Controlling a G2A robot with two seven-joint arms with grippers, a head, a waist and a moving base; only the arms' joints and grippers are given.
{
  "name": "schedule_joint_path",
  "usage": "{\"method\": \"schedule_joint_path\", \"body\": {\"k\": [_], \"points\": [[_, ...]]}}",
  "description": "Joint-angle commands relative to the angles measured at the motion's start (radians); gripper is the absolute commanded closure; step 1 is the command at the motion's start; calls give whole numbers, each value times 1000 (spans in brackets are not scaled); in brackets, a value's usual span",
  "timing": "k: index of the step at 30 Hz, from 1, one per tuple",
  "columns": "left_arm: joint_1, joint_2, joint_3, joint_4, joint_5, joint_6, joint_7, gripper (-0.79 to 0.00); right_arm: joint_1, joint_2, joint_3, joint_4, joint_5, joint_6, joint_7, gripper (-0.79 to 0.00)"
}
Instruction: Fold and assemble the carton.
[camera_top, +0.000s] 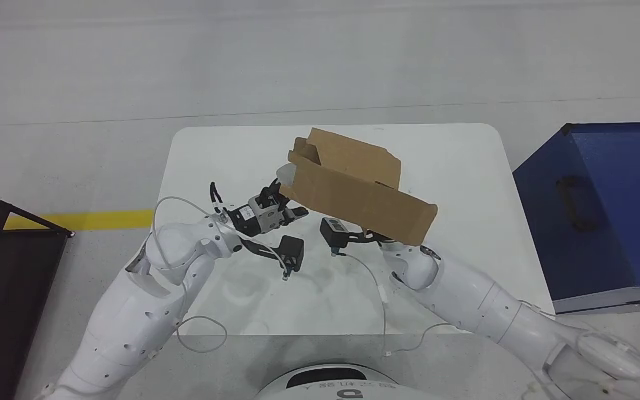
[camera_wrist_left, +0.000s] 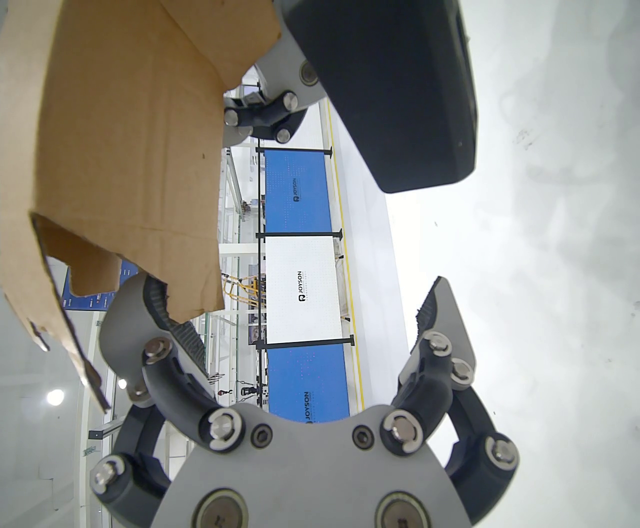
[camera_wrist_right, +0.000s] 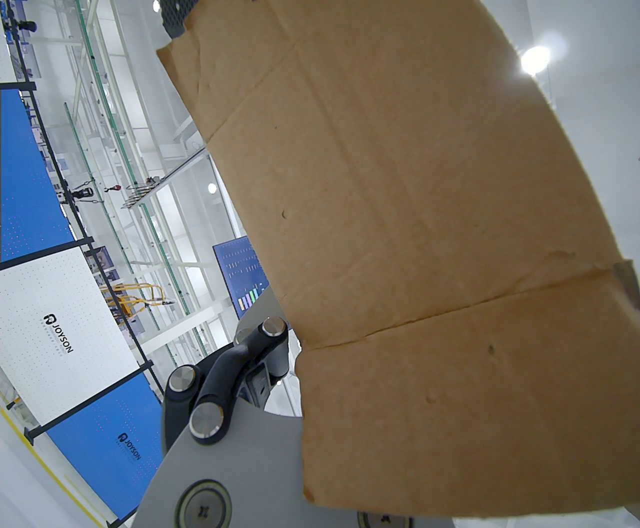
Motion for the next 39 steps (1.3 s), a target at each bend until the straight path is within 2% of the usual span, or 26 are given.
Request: {"method": "schedule_joint_path", "body": {"k": [1,7,13,19,28,34,39], "points": [[0,0,0,0,0,0,0,-785,0,0,0,0,0,0,0,0],[8,-1,-5,1,-8,17,-19,-785,0,0,0,0,0,0,0,0],[49,3,-59,-15,13,70,-93,-785,-25,-4,25,-23,-7,-16,-33,0],[60,7,-72,-8,-15,45,-23,-785,-60,-15,64,-6,0,0,-86,0],[-29,-4,-34,72,-125,-20,79,-785,-89,-34,102,0,0,0,-135,0],[-78,-3,-8,104,-146,-86,194,-785,-111,-42,130,-5,0,0,-156,0],[-89,1,-3,148,-143,-77,264,-785,-139,-45,156,-30,0,0,-144,0]]}}
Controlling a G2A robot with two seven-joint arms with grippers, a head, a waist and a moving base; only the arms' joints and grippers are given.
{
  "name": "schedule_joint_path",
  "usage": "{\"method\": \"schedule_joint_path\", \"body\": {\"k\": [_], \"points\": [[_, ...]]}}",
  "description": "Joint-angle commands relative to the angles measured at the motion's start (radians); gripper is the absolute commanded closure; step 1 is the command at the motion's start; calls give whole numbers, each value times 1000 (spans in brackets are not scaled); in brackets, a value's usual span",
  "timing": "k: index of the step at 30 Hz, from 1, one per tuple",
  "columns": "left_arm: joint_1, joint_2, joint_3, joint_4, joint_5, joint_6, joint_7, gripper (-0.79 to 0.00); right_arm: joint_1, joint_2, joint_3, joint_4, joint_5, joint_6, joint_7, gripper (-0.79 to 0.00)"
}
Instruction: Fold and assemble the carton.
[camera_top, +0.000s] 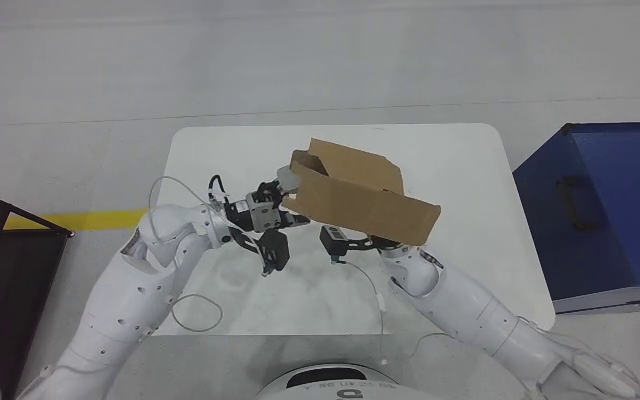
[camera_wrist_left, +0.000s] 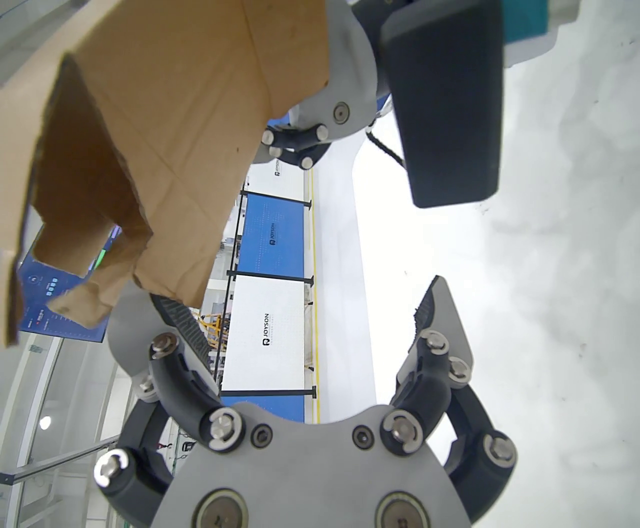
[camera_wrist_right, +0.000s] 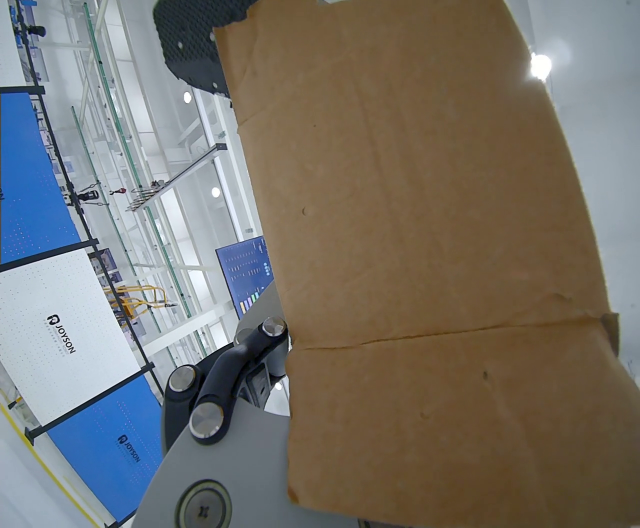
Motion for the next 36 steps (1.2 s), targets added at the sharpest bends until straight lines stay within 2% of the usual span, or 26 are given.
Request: {"method": "schedule_joint_path", "body": {"k": [1,9,17,21,25,28,32,36], "points": [[3,1,2,10,8,14,15,-785,-8,-1,5,-8,0,0,8,0],[17,8,10,34,51,52,49,-785,-27,-1,12,-32,0,0,46,0],[-12,5,33,27,61,45,32,-785,-39,10,4,-50,0,0,43,0],[21,9,-5,13,4,79,35,-785,-15,5,-8,-29,0,0,62,0],[91,32,-94,-53,21,109,114,-785,2,2,-15,0,0,0,69,0],[143,48,-159,-131,127,109,83,-785,9,2,-28,13,0,0,42,0],[177,61,-198,-237,217,75,61,-785,13,1,-42,21,0,0,22,0],[185,67,-216,-282,250,45,57,-785,17,1,-46,26,0,0,19,0]]}}
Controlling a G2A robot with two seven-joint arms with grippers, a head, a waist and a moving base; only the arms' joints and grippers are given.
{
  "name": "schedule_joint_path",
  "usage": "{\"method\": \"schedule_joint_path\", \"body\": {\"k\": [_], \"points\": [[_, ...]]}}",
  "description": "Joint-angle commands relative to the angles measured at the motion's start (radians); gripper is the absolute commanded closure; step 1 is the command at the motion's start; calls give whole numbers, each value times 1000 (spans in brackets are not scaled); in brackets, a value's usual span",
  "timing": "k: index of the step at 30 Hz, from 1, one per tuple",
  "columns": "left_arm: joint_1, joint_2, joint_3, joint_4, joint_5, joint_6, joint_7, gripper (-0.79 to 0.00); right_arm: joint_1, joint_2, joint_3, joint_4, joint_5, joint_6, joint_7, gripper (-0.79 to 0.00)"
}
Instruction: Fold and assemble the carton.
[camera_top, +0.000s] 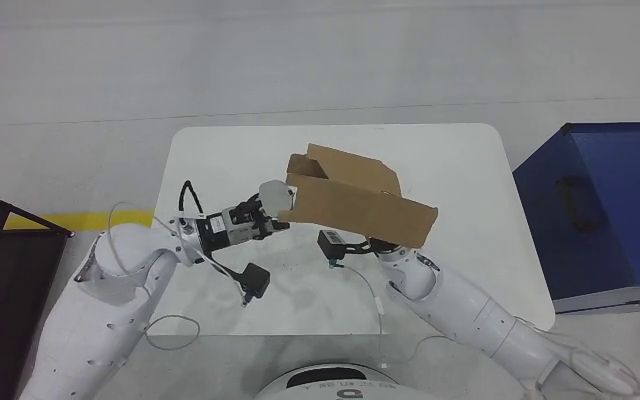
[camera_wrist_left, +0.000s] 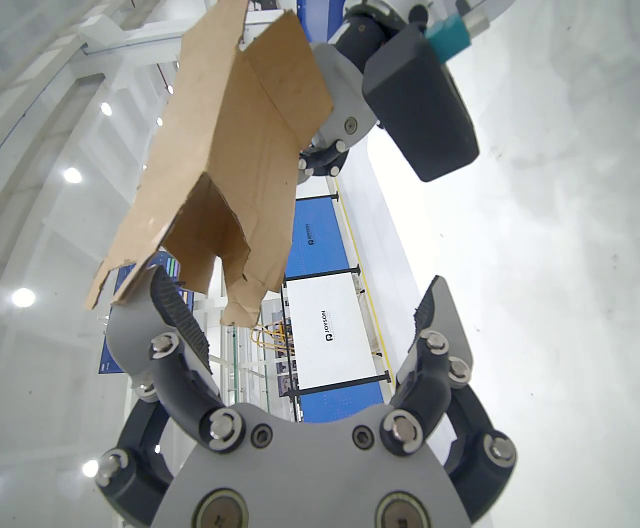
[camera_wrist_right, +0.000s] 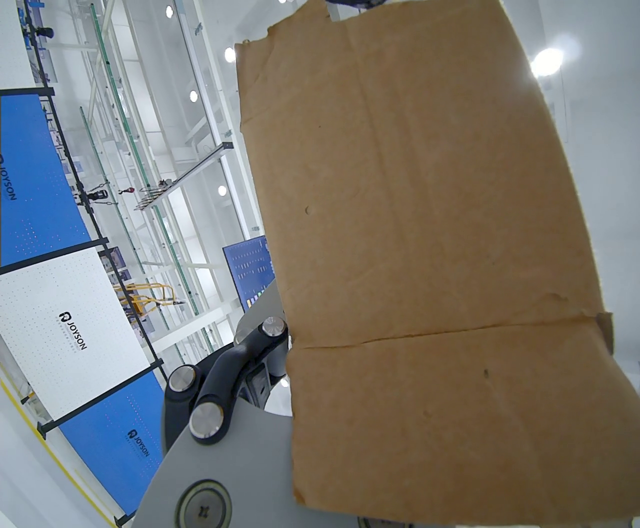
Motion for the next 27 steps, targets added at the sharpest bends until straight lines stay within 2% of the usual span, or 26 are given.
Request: {"method": "schedule_joint_path", "body": {"k": [1,5,8,10,13,16,21,27], "points": [[0,2,-4,-8,20,-14,-20,-785,1,0,-1,1,0,0,0,0],[5,1,-21,-12,11,-20,-92,-785,2,0,1,6,0,0,11,0],[22,0,-72,8,-46,-5,-151,-785,1,2,4,2,0,0,23,0],[35,3,-108,11,-65,5,-144,-785,-2,4,4,-3,0,0,27,0],[65,11,-148,-34,-54,11,-80,-785,-4,7,2,-9,0,0,28,0],[88,22,-167,-107,71,-27,-60,-785,-3,9,-4,-9,0,0,23,0],[46,34,-120,-191,279,-170,-88,-785,0,12,-16,-11,0,0,15,0],[-71,34,-30,-187,319,-266,-77,-785,-1,17,-24,-19,0,0,1,0]]}}
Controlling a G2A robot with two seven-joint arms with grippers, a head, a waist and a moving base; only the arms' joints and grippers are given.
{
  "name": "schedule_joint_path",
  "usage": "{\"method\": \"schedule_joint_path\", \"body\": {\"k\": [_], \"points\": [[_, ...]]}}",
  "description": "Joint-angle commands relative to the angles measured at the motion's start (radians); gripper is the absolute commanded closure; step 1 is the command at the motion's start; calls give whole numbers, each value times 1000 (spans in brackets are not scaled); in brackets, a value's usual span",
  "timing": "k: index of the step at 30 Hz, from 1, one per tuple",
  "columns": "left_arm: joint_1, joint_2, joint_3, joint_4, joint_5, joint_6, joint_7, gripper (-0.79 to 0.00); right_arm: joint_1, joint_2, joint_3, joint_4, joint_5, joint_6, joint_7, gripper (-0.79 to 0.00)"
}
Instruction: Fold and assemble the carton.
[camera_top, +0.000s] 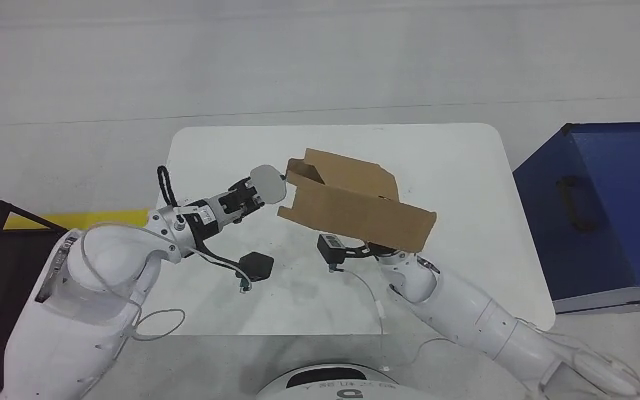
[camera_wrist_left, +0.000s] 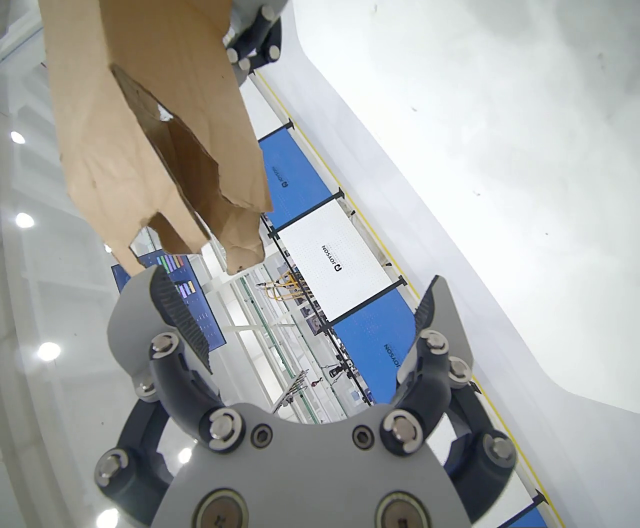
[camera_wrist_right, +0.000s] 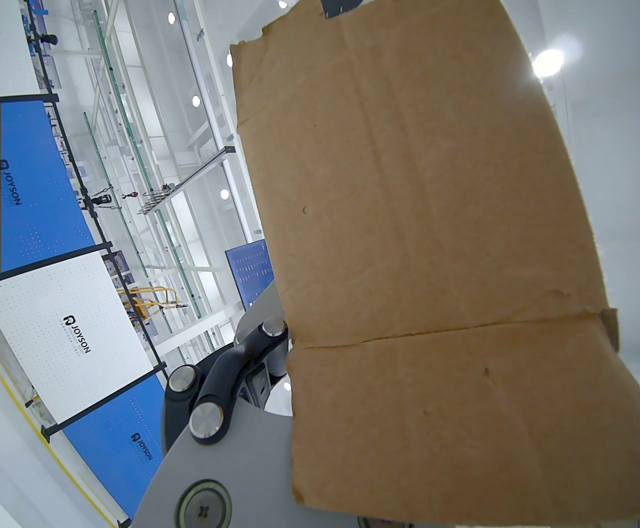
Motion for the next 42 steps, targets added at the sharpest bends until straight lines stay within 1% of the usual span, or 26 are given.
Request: {"method": "schedule_joint_path", "body": {"k": [1,3,6,12,15,18,21,24,30,37,42], "points": [[-31,-1,21,3,-11,-11,14,-785,0,2,-1,-2,0,0,-3,0],[-51,0,31,3,-21,-19,26,-785,-1,4,-2,-4,0,0,-1,0],[-53,2,27,0,-26,-25,26,-785,-2,7,-3,-8,0,0,9,0],[-10,9,1,-29,6,-27,-27,-785,13,5,-7,22,0,0,79,0],[13,12,-11,-46,5,-14,-20,-785,24,2,-18,34,0,0,100,0],[18,17,1,-56,32,-13,4,-785,32,0,-36,38,0,0,95,0],[-2,19,33,-51,63,-31,12,-785,41,-1,-51,44,0,0,88,0],[-40,19,74,-28,88,-57,8,-785,44,-1,-62,39,0,0,85,0],[-112,12,143,4,72,-80,0,-785,45,7,-75,24,0,0,73,0],[-165,7,215,19,83,-102,-8,-785,48,15,-88,13,0,0,79,0],[-197,4,245,30,79,-112,-13,-785,53,20,-100,10,0,0,81,0]]}}
